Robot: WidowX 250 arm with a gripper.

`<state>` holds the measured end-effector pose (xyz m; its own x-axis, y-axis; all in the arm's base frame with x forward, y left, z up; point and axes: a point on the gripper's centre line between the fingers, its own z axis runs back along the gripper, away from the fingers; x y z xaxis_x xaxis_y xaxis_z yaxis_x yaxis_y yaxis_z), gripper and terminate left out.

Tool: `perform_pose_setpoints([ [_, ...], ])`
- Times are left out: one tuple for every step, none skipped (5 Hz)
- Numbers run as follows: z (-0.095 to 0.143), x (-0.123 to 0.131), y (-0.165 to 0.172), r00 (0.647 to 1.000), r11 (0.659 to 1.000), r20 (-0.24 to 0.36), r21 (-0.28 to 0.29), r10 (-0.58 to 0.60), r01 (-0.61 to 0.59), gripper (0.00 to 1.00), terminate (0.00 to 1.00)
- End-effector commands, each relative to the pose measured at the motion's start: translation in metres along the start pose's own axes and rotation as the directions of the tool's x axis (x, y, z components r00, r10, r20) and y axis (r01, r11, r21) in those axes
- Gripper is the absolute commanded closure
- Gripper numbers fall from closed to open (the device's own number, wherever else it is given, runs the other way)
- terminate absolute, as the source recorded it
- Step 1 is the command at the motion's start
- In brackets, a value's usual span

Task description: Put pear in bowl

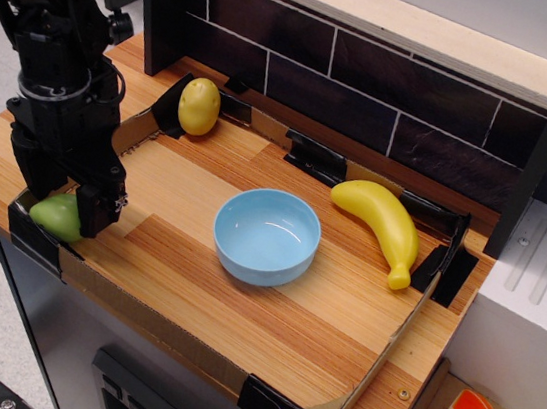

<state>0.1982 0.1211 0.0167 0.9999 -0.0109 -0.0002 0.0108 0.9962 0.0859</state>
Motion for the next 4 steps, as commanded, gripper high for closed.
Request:
perform_pose_setpoints([
  [-0.002,0.010,0.011,0.999,0.999,-0.001,0.009,0.046,-0.046,1.00,0.00],
  [0.008,0.014,0.014,0.997,0.997,-0.014,-0.011,0.076,-0.076,1.00,0.00],
  [0.030,0.020,0.012,0.993,0.992,-0.007,-0.043,0.120,-0.120,1.00,0.00],
  [0.068,0.031,0.005,0.984,0.981,0.006,-0.080,0.178,-0.177,1.00,0.00],
])
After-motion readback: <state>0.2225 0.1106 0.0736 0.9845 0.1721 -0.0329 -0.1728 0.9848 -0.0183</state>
